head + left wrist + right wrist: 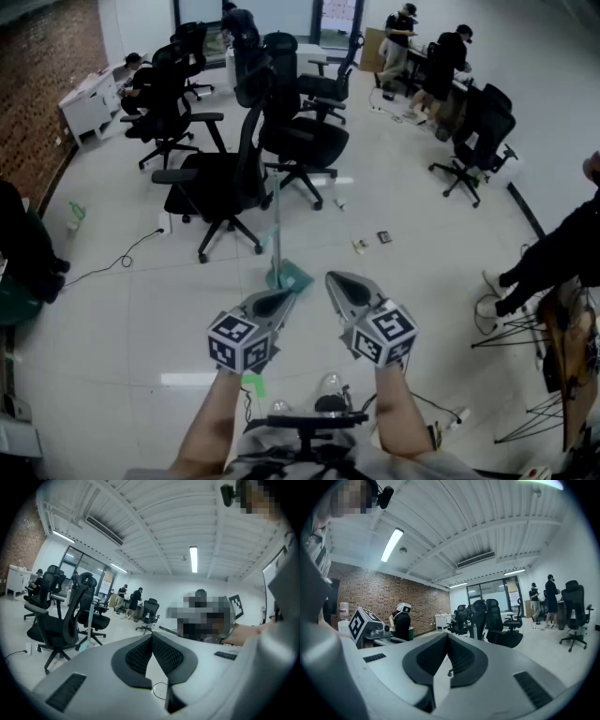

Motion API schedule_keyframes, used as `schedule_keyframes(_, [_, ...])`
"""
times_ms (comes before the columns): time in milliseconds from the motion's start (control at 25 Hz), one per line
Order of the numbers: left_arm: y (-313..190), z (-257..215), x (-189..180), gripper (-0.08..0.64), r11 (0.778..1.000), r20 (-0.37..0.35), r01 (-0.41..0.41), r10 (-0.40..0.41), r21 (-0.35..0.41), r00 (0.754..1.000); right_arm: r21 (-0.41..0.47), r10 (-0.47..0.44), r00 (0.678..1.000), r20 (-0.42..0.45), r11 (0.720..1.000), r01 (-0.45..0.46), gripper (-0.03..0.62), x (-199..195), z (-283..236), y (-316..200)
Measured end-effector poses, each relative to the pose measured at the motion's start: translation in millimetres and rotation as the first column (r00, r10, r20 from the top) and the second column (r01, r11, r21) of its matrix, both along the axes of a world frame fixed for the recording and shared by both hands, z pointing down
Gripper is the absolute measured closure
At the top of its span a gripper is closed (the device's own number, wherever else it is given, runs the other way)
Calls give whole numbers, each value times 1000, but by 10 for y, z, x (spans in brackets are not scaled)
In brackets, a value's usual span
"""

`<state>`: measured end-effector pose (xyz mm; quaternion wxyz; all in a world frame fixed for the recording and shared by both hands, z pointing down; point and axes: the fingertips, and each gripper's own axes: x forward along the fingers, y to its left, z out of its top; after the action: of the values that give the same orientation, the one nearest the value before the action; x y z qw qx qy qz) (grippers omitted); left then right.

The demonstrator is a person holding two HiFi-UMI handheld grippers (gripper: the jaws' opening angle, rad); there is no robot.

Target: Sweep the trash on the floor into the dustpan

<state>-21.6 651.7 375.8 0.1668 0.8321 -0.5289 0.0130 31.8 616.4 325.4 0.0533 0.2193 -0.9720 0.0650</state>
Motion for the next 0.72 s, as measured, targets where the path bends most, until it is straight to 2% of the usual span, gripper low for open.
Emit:
schedule_keyframes(280, [-541, 160, 13, 554, 998, 39, 41, -40, -40, 998, -23, -38, 999, 35, 999, 39, 592, 27, 68, -627])
schedule_keyframes(520, [-888, 336, -59, 554, 985, 80, 144, -137, -96, 987, -37, -117, 993, 23, 992, 118, 592, 61, 179, -1170])
schedule_keyframes(720, [-1116, 384, -236, 554, 969, 119, 217, -203, -122, 972, -51, -177, 984, 20, 983, 177, 592, -89, 230, -1497])
